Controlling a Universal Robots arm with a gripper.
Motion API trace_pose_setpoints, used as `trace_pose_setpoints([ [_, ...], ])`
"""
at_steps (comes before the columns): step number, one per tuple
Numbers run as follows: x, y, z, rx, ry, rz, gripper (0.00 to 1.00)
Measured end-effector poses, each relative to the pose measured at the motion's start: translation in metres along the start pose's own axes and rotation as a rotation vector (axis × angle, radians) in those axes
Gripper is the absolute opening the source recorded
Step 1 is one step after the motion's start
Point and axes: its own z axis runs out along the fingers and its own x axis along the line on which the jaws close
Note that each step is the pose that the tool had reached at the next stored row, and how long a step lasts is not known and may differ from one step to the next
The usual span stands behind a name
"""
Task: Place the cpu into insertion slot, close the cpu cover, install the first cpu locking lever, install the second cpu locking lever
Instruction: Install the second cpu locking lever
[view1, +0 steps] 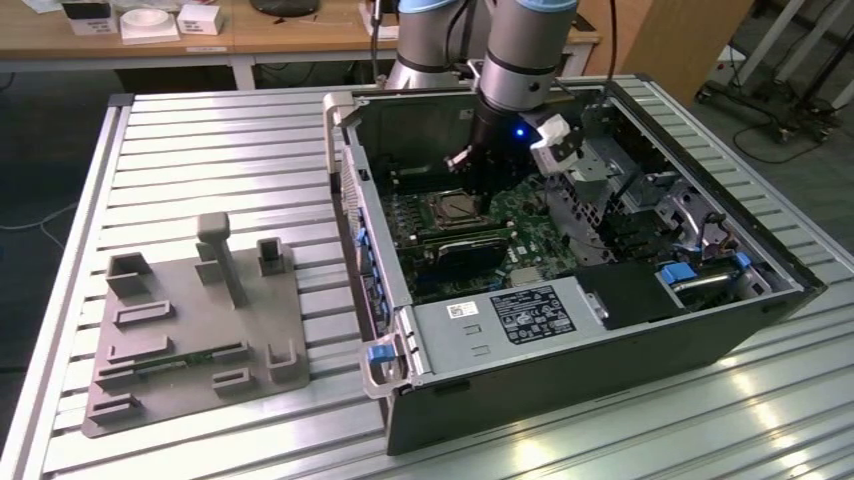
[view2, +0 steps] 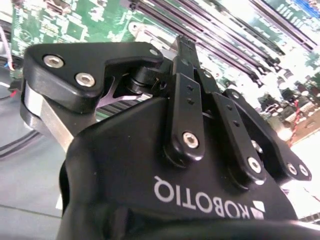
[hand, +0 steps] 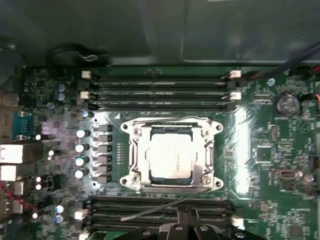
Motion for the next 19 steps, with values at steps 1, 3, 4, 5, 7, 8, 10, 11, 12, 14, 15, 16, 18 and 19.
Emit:
trace_pose_setpoints([
  [1, 0.0017, -0.0007, 0.0, 0.0, 0.0, 0.0, 0.1],
  [3, 0.0055, -0.0021, 0.0, 0.0001, 0.0, 0.0, 0.1],
  [4, 0.0076, -0.0026, 0.0, 0.0, 0.0, 0.0, 0.1],
  [5, 0.0099, -0.0027, 0.0001, 0.0, 0.0, 0.0, 0.1],
  [7, 0.0145, -0.0028, 0.0002, 0.0, 0.0, 0.0, 0.1],
  [8, 0.0166, -0.0028, 0.0002, 0.0, 0.0, 0.0, 0.1],
  [10, 0.0209, -0.0028, 0.0005, 0.0, 0.0001, 0.0, 0.1],
  [11, 0.0234, -0.0029, 0.0007, 0.0, 0.0002, 0.0, 0.1],
  [12, 0.026, -0.0028, 0.0008, 0.0001, 0.0003, 0.0, 0.1],
  [14, 0.0299, -0.0028, 0.0014, 0.0, 0.0006, 0.0, 0.1],
  [15, 0.0314, -0.0028, 0.0019, 0.0001, 0.0011, 0.0, 0.1],
  [16, 0.0327, -0.0028, 0.0026, 0.0, 0.0015, 0.0, 0.1],
  [18, 0.0348, -0.0029, 0.0035, 0.0001, 0.0024, 0.0, 0.1],
  [19, 0.0359, -0.0029, 0.0041, 0.0, 0.0029, 0.0, 0.1],
])
